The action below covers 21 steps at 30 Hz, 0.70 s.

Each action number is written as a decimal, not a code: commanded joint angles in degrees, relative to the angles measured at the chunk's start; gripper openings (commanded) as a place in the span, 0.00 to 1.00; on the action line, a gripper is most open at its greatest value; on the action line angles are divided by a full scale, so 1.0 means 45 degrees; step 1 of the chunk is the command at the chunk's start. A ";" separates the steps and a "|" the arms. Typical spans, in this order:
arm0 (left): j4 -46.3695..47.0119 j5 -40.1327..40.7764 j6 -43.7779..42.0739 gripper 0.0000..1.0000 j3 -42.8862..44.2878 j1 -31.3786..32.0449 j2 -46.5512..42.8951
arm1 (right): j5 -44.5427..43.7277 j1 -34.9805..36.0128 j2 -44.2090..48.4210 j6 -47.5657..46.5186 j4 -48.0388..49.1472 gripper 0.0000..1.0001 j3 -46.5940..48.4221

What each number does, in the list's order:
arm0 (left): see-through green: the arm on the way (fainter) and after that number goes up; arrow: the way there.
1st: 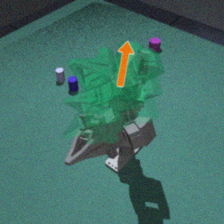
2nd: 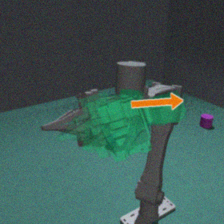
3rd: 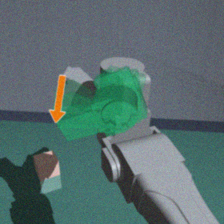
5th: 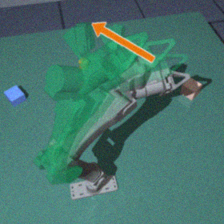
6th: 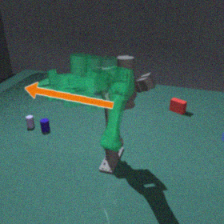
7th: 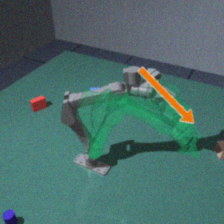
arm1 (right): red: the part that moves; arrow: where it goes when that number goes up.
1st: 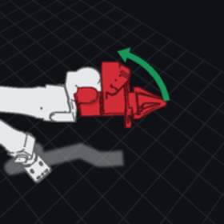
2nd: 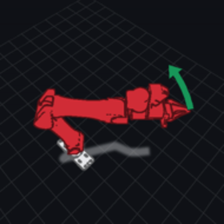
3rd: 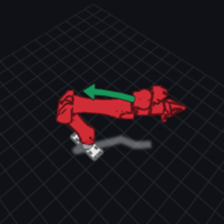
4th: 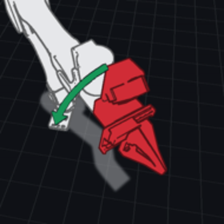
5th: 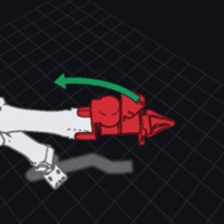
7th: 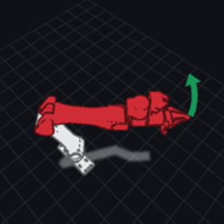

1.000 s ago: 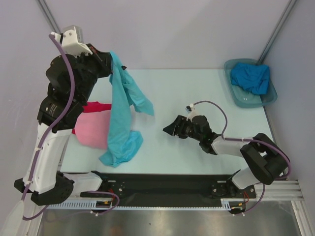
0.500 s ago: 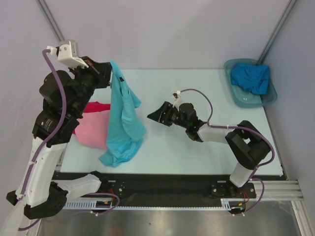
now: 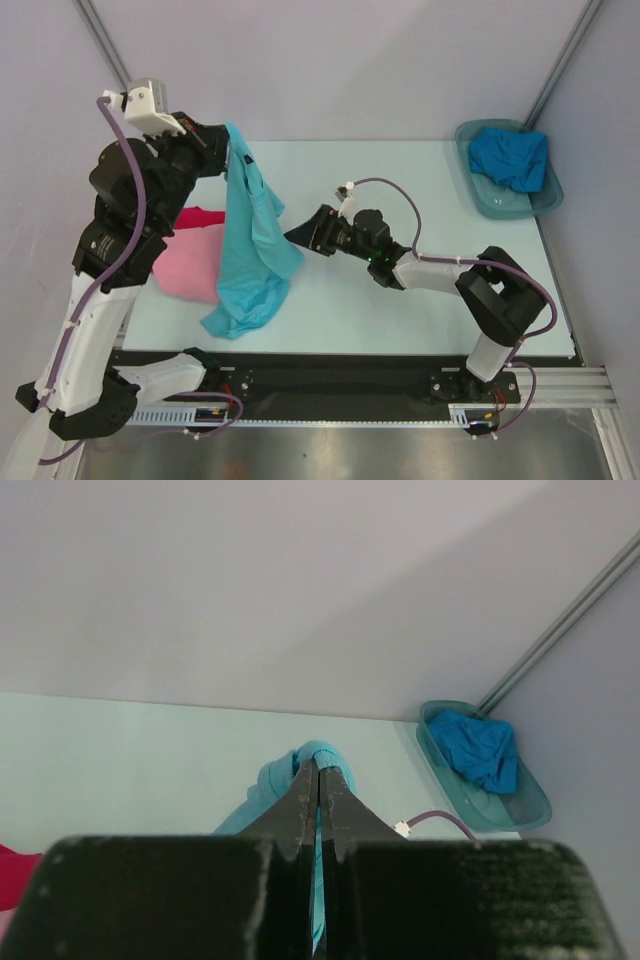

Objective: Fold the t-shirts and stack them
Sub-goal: Flatten the tshirt out

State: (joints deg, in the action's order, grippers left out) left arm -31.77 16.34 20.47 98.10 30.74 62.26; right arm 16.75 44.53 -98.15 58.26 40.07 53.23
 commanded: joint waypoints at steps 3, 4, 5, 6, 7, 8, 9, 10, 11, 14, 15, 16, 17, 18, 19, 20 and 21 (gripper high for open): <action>0.0751 0.0509 -0.0778 0.00 0.1127 0.0083 0.1045 | -0.0207 0.0143 0.0053 0.0100 0.0840 0.71 -0.0676; 0.0713 0.0529 -0.0837 0.00 0.1399 0.0083 0.1395 | -0.0227 0.0123 0.0150 0.0081 0.0841 0.71 -0.0832; 0.0712 0.0568 -0.0876 0.00 0.1518 0.0083 0.1534 | -0.0246 0.0104 0.0286 0.0081 0.0821 0.71 -0.0872; 0.0693 0.0607 -0.0896 0.00 0.1616 0.0083 0.1671 | -0.0266 0.0046 0.0345 0.0061 0.0802 0.71 -0.0930; 0.0712 0.0550 -0.0896 0.00 0.1733 0.0083 0.1846 | -0.0266 0.0045 0.0423 0.0003 0.0763 0.71 -0.1008; 0.0712 0.0510 -0.0858 0.00 0.1773 0.0083 0.1925 | -0.0285 0.0006 0.0559 -0.0036 0.0704 0.71 -0.1028; 0.0712 0.0491 -0.0819 0.00 0.1792 0.0083 0.1984 | -0.0285 -0.0033 0.0599 -0.0075 0.0646 0.71 -0.1087; 0.0731 0.0490 -0.0818 0.00 0.1793 0.0083 0.2004 | -0.0285 -0.0091 0.0658 -0.0056 0.0645 0.71 -0.1107; 0.0751 0.0510 -0.0799 0.00 0.1793 0.0083 0.2062 | -0.0247 -0.0111 0.0736 -0.0056 0.0665 0.71 -0.1184; 0.0810 0.0510 -0.0799 0.00 0.1773 0.0083 0.2102 | -0.0285 -0.0150 0.0854 -0.0192 0.0665 0.71 -0.1321; 0.0829 0.0529 -0.0818 0.00 0.1773 0.0083 0.2102 | -0.0285 -0.0150 0.0912 -0.0212 0.0645 0.71 -0.1341; 0.0829 0.0529 -0.0818 0.00 0.1831 0.0083 0.2121 | -0.0285 -0.0131 0.0932 -0.0251 0.0645 0.72 -0.1361; 0.0829 0.0491 -0.0818 0.00 0.1890 0.0083 0.2160 | -0.0285 -0.0131 0.0932 -0.0329 0.0626 0.72 -0.1341; 0.0810 0.0471 -0.0818 0.00 0.1929 0.0083 0.2199 | -0.0285 -0.0131 0.0913 -0.0368 0.0626 0.72 -0.1322; 0.0790 0.0413 -0.0799 0.00 0.2026 0.0083 0.2200 | -0.0266 -0.0131 0.0854 -0.0388 0.0626 0.72 -0.1302; 0.0771 0.0316 -0.0741 0.00 0.2046 0.0083 0.2200 | -0.0208 -0.0092 0.0834 -0.0465 0.0626 0.73 -0.1283; 0.0751 0.0276 -0.0721 0.00 0.2085 0.0083 0.2161 | -0.0188 -0.0092 0.0796 -0.0524 0.0645 0.74 -0.1186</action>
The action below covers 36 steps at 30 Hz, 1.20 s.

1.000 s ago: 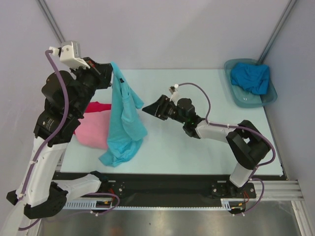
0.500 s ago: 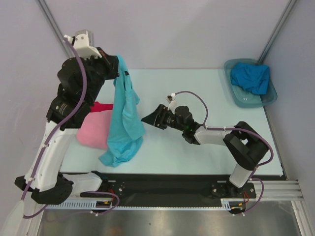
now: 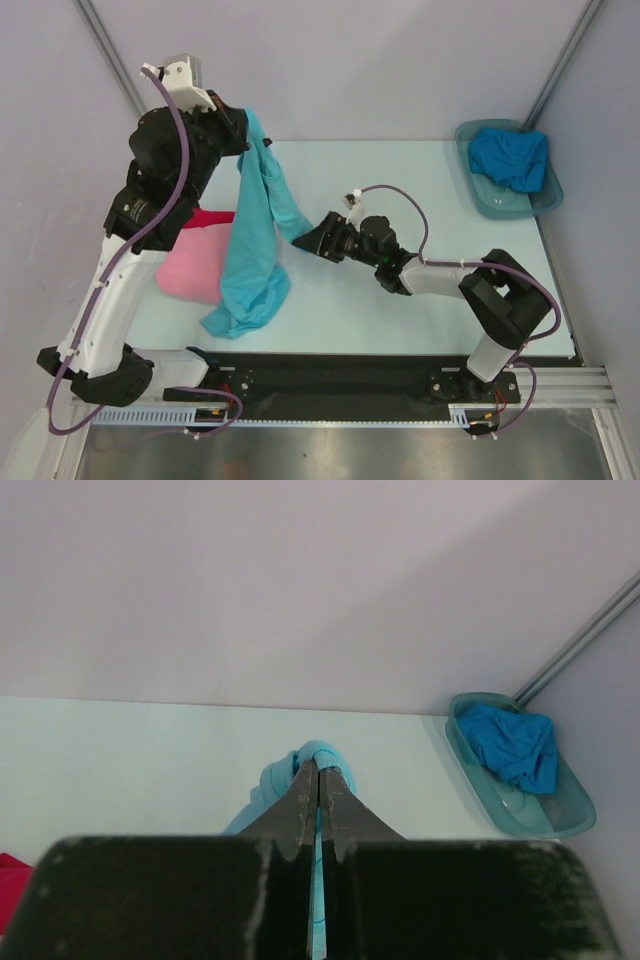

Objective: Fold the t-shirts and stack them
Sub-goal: Flatten the tshirt out

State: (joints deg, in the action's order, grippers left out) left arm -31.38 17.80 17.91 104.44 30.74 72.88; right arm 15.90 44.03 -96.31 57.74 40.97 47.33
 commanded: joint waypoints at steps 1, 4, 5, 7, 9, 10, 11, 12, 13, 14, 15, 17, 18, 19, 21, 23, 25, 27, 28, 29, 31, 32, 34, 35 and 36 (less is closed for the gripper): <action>0.0625 -0.0108 -0.0114 0.00 0.0658 0.0083 -0.0239 | 0.0002 0.0039 0.0310 -0.0505 0.0407 0.75 0.0184; 0.0586 -0.0186 -0.0055 0.00 0.0618 0.0083 -0.0472 | -0.0096 0.0157 0.0115 -0.1051 -0.0022 0.78 0.0497; 0.0566 -0.0187 -0.0055 0.00 0.0599 0.0083 -0.0512 | -0.0115 0.0176 0.0056 -0.1130 -0.0042 0.79 0.0536; 0.0508 -0.0148 -0.0074 0.00 0.0638 0.0083 -0.0648 | -0.0057 0.0196 -0.0178 -0.1248 -0.0003 0.81 0.0711; 0.0449 -0.0128 -0.0133 0.00 0.0657 0.0083 -0.0727 | 0.0079 0.0235 -0.0315 -0.1268 0.0094 0.82 0.0848; 0.0410 -0.0128 -0.0152 0.00 0.0696 0.0083 -0.0747 | 0.0138 0.0216 -0.0393 -0.1268 0.0191 0.83 0.0984; 0.0391 -0.0147 -0.0152 0.00 0.0697 0.0083 -0.0805 | 0.0216 0.0235 -0.0510 -0.1268 0.0289 0.83 0.1063; 0.0371 -0.0167 -0.0152 0.00 0.0716 0.0083 -0.0825 | 0.0255 0.0274 -0.0589 -0.1306 0.0387 0.84 0.1161; 0.0313 -0.0206 -0.0152 0.00 0.0793 0.0083 -0.0825 | 0.0333 0.0313 -0.0686 -0.1384 0.0388 0.85 0.1297; 0.0274 -0.0245 -0.0133 0.00 0.0833 0.0083 -0.0864 | 0.0469 0.0352 -0.0880 -0.1404 0.0407 0.85 0.1550; 0.0215 -0.0265 -0.0133 0.00 0.0872 0.0083 -0.0883 | 0.0528 0.0371 -0.0940 -0.1385 0.0484 0.86 0.1630; 0.0098 -0.0265 -0.0171 0.01 0.0989 0.0083 -0.0942 | 0.0645 0.0450 -0.1038 -0.1404 0.0563 0.86 0.1727; 0.0078 -0.0226 -0.0210 0.00 0.1028 0.0083 -0.1039 | 0.0665 0.0469 -0.1097 -0.1424 0.0602 0.86 0.1709; 0.0000 -0.0148 -0.0250 0.00 0.1145 0.0083 -0.1098 | 0.0704 0.0508 -0.1078 -0.1462 0.0622 0.87 0.1651; -0.0291 -0.0070 -0.0425 0.00 0.1379 0.0083 -0.1060 | 0.0822 0.0489 -0.0923 -0.1793 0.0583 0.87 0.1222; -0.0565 0.0125 -0.0639 0.00 0.1867 0.0083 -0.0943 | 0.0667 0.0431 -0.0727 -0.2241 0.0505 0.87 0.0715; -0.0684 0.0204 -0.0738 0.00 0.1947 0.0083 -0.1000 | 0.0588 0.0275 -0.0610 -0.2245 0.0621 0.87 -0.0047; -0.0626 0.0282 -0.0738 0.00 0.1908 0.0083 -0.1020 | 0.0802 0.0021 -0.0648 -0.2070 0.1224 0.87 -0.0477; -0.0625 0.0243 -0.0719 0.00 0.1888 0.0083 -0.1020 | 0.0822 -0.0038 -0.0609 -0.2068 0.1324 0.87 -0.0808; -0.0606 0.0204 -0.0680 0.00 0.1888 0.0083 -0.1020 | 0.0822 -0.0097 -0.0570 -0.2049 0.1422 0.87 -0.0927; -0.0606 0.0145 -0.0641 0.00 0.1869 0.0083 -0.1020 | 0.0861 -0.0253 -0.0512 -0.1971 0.1559 0.87 -0.1142; -0.0606 0.0126 -0.0602 0.00 0.1868 0.0083 -0.1001 | 0.0919 -0.0311 -0.0492 -0.1874 0.1733 0.87 -0.1162; -0.0586 0.0068 -0.0563 0.00 0.1791 0.0083 -0.1040 | 0.1017 -0.0371 -0.0511 -0.1776 0.1852 0.87 -0.1027; -0.0586 0.0067 -0.0524 0.00 0.1771 0.0083 -0.1059 | 0.1017 -0.0371 -0.0531 -0.1756 0.1833 0.87 -0.0929; -0.0567 0.0048 -0.0504 0.00 0.1751 0.0083 -0.1098 | 0.1017 -0.0371 -0.0569 -0.1756 0.1794 0.87 -0.0832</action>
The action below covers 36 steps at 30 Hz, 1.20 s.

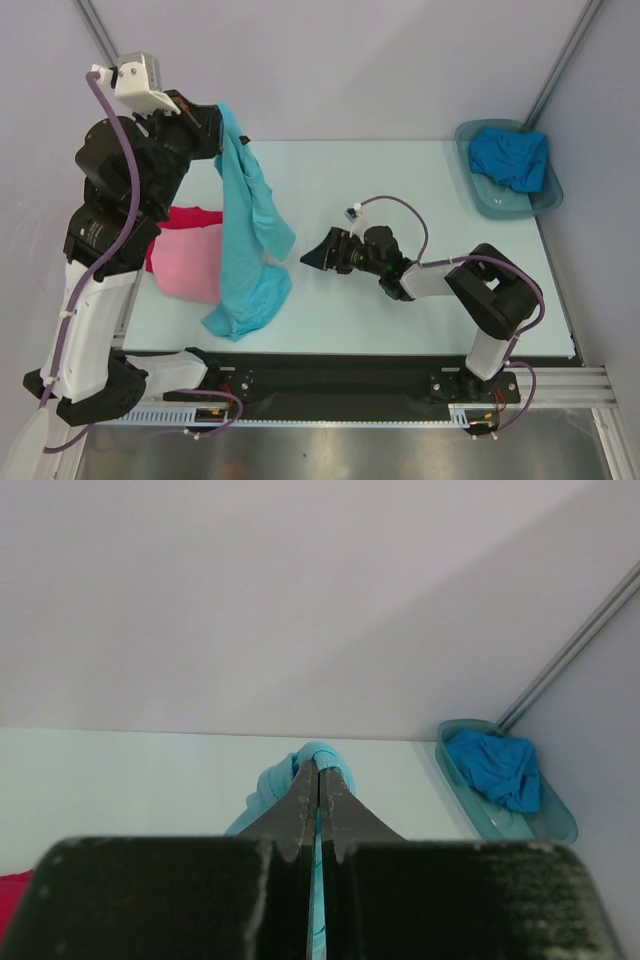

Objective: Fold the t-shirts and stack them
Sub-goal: Flatten the tshirt out

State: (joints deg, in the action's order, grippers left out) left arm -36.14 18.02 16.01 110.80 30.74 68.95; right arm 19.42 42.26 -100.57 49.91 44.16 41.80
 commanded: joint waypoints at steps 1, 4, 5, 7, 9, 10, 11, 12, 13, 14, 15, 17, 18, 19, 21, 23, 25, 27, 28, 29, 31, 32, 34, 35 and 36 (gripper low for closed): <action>0.0473 -0.0020 -0.0081 0.00 0.0280 0.0083 -0.0243 | 0.0274 0.0042 0.0358 0.0099 0.1104 0.87 0.0534; 0.0473 0.0057 -0.0081 0.00 0.0065 0.0083 -0.0419 | 0.0391 0.0081 0.0183 0.0294 0.1143 0.87 0.1022; 0.0473 0.0077 -0.0081 0.00 0.0026 0.0083 -0.0477 | 0.0411 0.0081 0.0143 0.0392 0.1221 0.87 0.1275; 0.0492 0.0097 -0.0042 0.00 -0.0111 0.0083 -0.0556 | 0.0469 0.0159 -0.0052 0.0549 0.1357 0.87 0.1530; 0.0512 0.0077 -0.0003 0.01 -0.0170 0.0083 -0.0595 | 0.0470 0.0237 -0.0265 0.0783 0.1572 0.87 0.1919; 0.0512 0.0058 0.0016 0.00 -0.0228 0.0083 -0.0595 | 0.0450 0.0276 -0.0306 0.0822 0.1612 0.86 0.2076; 0.0512 0.0019 0.0036 0.00 -0.0248 0.0083 -0.0614 | 0.0450 0.0354 -0.0403 0.0920 0.1709 0.86 0.2233; 0.0492 0.0019 0.0036 0.00 -0.0267 0.0083 -0.0634 | 0.0431 0.0374 -0.0578 0.0959 0.1729 0.86 0.2505; 0.0492 0.0038 0.0036 0.00 -0.0306 0.0083 -0.0692 | 0.0450 0.0394 -0.0657 0.1018 0.1749 0.86 0.2624; 0.0492 0.0038 0.0036 0.00 -0.0345 0.0083 -0.0731 | 0.0450 0.0433 -0.0755 0.1057 0.1865 0.86 0.2702; 0.0492 0.0038 0.0036 0.00 -0.0365 0.0083 -0.0790 | 0.0469 0.0452 -0.0794 0.1231 0.1943 0.86 0.2800; 0.0492 0.0116 -0.0023 0.00 -0.0424 0.0083 -0.0907 | 0.0508 0.0491 -0.1028 0.1408 0.2217 0.86 0.2956; 0.0492 0.0155 -0.0042 0.00 -0.0463 0.0083 -0.0946 | 0.0509 0.0511 -0.1126 0.1544 0.2256 0.86 0.3015; 0.0492 0.0175 -0.0081 0.00 -0.0502 0.0083 -0.1005 | 0.0509 0.0511 -0.1165 0.1565 0.2295 0.86 0.3112; 0.0473 0.0233 -0.0140 0.00 -0.0521 0.0083 -0.1064 | 0.0489 0.0628 -0.1302 0.1624 0.2451 0.82 0.3152; 0.0453 0.0234 -0.0179 0.00 -0.0541 0.0083 -0.1103 | 0.0431 0.0687 -0.1322 0.1702 0.2510 0.73 0.3230; 0.0453 0.0292 -0.0218 0.00 -0.0619 0.0083 -0.1122 | 0.0237 0.0726 -0.1225 0.1644 0.2491 0.59 0.3133; 0.0473 0.0312 -0.0238 0.00 -0.0697 0.0083 -0.1142 | 0.0138 0.0726 -0.1030 0.1605 0.2452 0.27 0.2957; 0.0511 0.0350 -0.0257 0.00 -0.0833 0.0083 -0.1181 | 0.0099 0.0726 -0.0971 0.1469 0.2297 0.18 0.2899; 0.0589 0.0370 -0.0257 0.00 -0.0950 0.0083 -0.1200 | 0.0079 0.0726 -0.0912 0.1409 0.2218 0.02 0.2763; 0.0687 0.0331 -0.0257 0.00 -0.1321 0.0083 -0.1318 | 0.0002 0.0648 -0.0678 0.1292 0.2140 0.00 0.2567; 0.0784 0.0389 -0.0257 0.00 -0.1477 0.0083 -0.1376 | -0.0018 0.0590 -0.0619 0.1272 0.2120 0.00 0.2470; 0.0902 0.0467 -0.0276 0.00 -0.2101 0.0083 -0.1552 | 0.0001 0.0376 -0.0366 0.1253 0.2120 0.00 0.2118; 0.1115 0.0507 -0.0277 0.00 -0.2374 0.0083 -0.1649 | 0.0001 0.0278 -0.0249 0.1233 0.2120 0.00 0.2020; 0.1252 0.0546 -0.0277 0.00 -0.3073 0.0083 -0.1766 | 0.0020 0.0161 -0.0151 0.1175 0.2062 0.00 0.1845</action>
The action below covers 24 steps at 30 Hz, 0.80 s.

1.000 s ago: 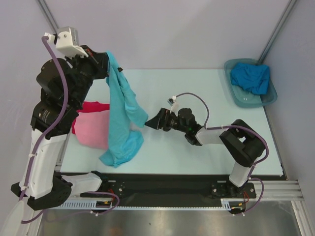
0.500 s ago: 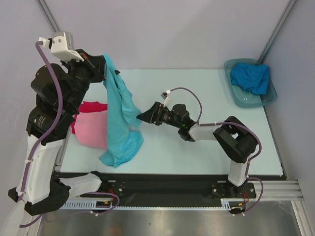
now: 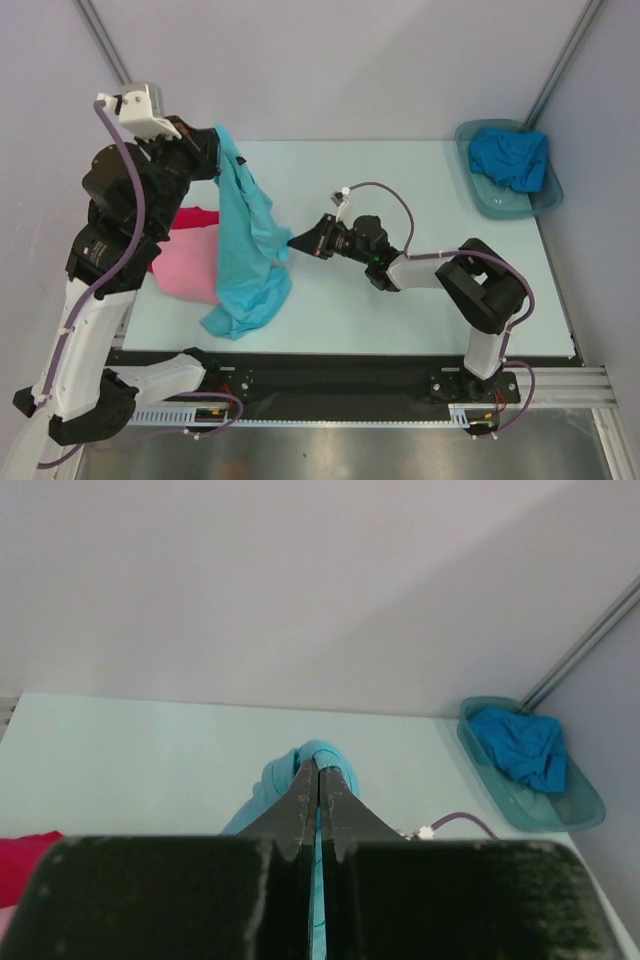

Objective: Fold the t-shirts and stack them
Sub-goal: Flatten the tshirt out

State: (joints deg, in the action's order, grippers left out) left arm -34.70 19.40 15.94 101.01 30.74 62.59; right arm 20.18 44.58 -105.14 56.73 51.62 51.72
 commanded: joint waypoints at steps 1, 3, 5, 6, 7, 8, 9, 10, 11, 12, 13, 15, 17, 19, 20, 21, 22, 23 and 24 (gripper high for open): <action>0.1069 0.0298 -0.0262 0.00 -0.1291 0.0083 -0.0547 | -0.0150 -0.0491 0.1116 -0.0399 0.0018 0.00 -0.0381; 0.1537 0.0591 -0.0301 0.00 -0.2536 0.0083 -0.0685 | -0.0324 -0.0979 0.1372 -0.0826 -0.0646 0.00 -0.0303; 0.2101 0.1096 -0.0476 0.00 -0.3341 0.0063 -0.0764 | -0.0384 -0.1523 0.1685 -0.1140 -0.1662 0.00 0.0009; 0.2279 0.1235 -0.0554 0.00 -0.4003 0.0063 -0.0725 | -0.0384 -0.1682 0.1763 -0.1412 -0.1839 0.00 0.0106; 0.2416 0.1372 -0.0729 0.00 -0.4242 -0.0014 -0.0628 | -0.0326 -0.1915 0.1841 -0.1531 -0.2228 0.00 0.0397; 0.2592 0.1470 -0.0769 0.00 -0.4437 -0.0073 -0.0337 | -0.0287 -0.2092 0.1842 -0.1668 -0.2444 0.00 0.0536; 0.2632 0.1451 -0.0770 0.00 -0.4652 -0.0190 -0.0179 | -0.0228 -0.2480 0.1822 -0.1766 -0.2601 0.00 0.0750; 0.2671 0.1393 -0.0770 0.00 -0.4751 -0.0268 -0.0023 | -0.0112 -0.2677 0.1822 -0.1921 -0.2970 0.00 0.0964; 0.2807 0.1334 -0.0750 0.00 -0.4848 -0.0462 0.0288 | -0.0033 -0.2892 0.1745 -0.1942 -0.3129 0.00 0.1469; 0.2905 0.1257 -0.0731 0.00 -0.4946 -0.0561 0.0407 | 0.0045 -0.3281 0.1667 -0.1962 -0.3266 0.00 0.1764; 0.3099 0.1198 -0.0711 0.00 -0.5140 -0.0697 0.0563 | 0.0220 -0.3420 0.1589 -0.2078 -0.3673 0.00 0.2077; 0.3276 0.1158 -0.0673 0.00 -0.5356 -0.0835 0.1010 | 0.0319 -0.3674 0.1296 -0.2254 -0.4124 0.00 0.3209; 0.3471 0.1255 -0.0614 0.00 -0.5474 -0.0972 0.1305 | 0.0358 -0.3870 0.0984 -0.2546 -0.4847 0.00 0.4087; 0.3666 0.1721 -0.0477 0.00 -0.5650 -0.1050 0.1774 | 0.0533 -0.3968 0.0282 -0.2665 -0.5237 0.00 0.5434; 0.3803 0.1956 -0.0400 0.00 -0.5670 -0.1050 0.2007 | 0.0631 -0.3988 -0.0050 -0.2646 -0.5356 0.00 0.5903; 0.3824 0.2152 -0.0302 0.01 -0.5631 -0.1050 0.2416 | 0.0844 -0.3988 -0.0846 -0.2588 -0.5492 0.00 0.7010; 0.3824 0.2386 -0.0243 0.00 -0.5592 -0.1050 0.2652 | 0.0962 -0.4027 -0.1260 -0.2529 -0.5687 0.00 0.7505; 0.3824 0.2698 -0.0204 0.00 -0.5534 -0.1070 0.2867 | 0.1060 -0.3988 -0.1689 -0.2316 -0.5824 0.00 0.8186; 0.3843 0.2856 -0.0126 0.00 -0.5475 -0.1070 0.3024 | 0.1274 -0.3930 -0.2660 -0.2236 -0.5980 0.00 0.9315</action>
State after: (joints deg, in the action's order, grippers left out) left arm -20.86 27.62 14.13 75.70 26.37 74.22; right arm 22.98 26.61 -109.34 46.63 28.10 84.07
